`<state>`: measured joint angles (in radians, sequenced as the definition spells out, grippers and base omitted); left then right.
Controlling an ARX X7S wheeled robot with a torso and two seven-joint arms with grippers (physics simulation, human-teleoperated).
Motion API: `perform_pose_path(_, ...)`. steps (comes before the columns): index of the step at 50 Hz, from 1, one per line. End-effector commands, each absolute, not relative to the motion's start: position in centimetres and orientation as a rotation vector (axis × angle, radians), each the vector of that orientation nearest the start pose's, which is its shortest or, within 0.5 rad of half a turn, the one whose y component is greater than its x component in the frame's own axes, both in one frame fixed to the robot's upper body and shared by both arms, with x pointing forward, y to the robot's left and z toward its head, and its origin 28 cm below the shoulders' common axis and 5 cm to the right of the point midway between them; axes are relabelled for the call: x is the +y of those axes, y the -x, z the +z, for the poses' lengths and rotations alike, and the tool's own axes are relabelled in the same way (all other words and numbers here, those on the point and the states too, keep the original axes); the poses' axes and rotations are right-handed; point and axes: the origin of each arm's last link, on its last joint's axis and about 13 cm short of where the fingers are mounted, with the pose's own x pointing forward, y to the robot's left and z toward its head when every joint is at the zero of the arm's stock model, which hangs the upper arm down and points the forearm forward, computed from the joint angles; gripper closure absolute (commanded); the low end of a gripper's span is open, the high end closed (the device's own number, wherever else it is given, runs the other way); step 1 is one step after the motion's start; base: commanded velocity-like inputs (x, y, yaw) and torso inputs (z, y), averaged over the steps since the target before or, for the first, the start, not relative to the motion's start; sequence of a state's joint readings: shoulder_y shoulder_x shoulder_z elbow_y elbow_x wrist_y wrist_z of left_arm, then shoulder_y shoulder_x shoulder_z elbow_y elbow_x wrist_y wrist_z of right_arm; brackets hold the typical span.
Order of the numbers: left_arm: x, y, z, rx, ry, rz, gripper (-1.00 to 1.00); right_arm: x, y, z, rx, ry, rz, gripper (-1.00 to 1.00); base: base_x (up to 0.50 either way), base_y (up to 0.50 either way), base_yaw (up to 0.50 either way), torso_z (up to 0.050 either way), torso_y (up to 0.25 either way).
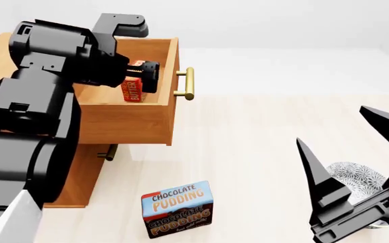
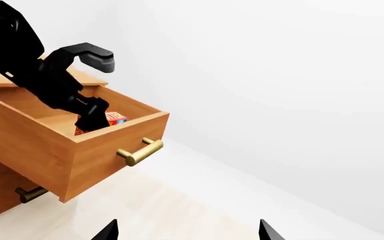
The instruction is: Put the butter at the back in the top drawer of the cabinet and close it.
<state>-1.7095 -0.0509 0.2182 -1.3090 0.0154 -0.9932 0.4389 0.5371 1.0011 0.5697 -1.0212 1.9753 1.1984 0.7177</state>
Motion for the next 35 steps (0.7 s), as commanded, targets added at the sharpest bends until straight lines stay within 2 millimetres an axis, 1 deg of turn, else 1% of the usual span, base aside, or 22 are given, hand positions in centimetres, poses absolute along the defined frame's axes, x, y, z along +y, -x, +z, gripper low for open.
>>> perform_pose_path(1, 23.4, -40.7, 31.5, 0.577, -0.042, -0.256, -1.00, -16.9, -10.9, 27.0, -0.134, 0.312, 0.332, -1.00, 0.00, 0.00, 0.00, 0.000, 0.000)
perform_pose_path(11, 23.6, -40.5, 33.8, 0.517, -0.070, -0.192, -1.00, -16.8, -10.3, 27.3, -0.142, 0.318, 0.334, -1.00, 0.00, 0.00, 0.00, 0.000, 0.000)
perform_pose_path(17, 23.5, -40.0, 36.5, 0.446, -0.036, -0.196, -1.00, -16.8, -10.1, 27.6, -0.147, 0.323, 0.331, -1.00, 0.00, 0.00, 0.00, 0.000, 0.000)
perform_pose_path(22, 23.1, -39.3, 38.7, 0.409, -0.042, -0.159, -1.00, -16.8, -10.0, 27.8, -0.150, 0.324, 0.332, -1.00, 0.00, 0.00, 0.00, 0.000, 0.000)
perform_pose_path(30, 20.7, -38.6, 40.5, 0.398, -0.148, -0.091, -1.00, -16.6, -9.6, 28.0, -0.156, 0.325, 0.324, -1.00, 0.00, 0.00, 0.00, 0.000, 0.000)
perform_pose_path(35, 18.8, -38.0, 40.4, 0.393, -0.239, -0.013, -1.00, -16.6, -9.4, 28.0, -0.162, 0.319, 0.311, -1.00, 0.00, 0.00, 0.00, 0.000, 0.000)
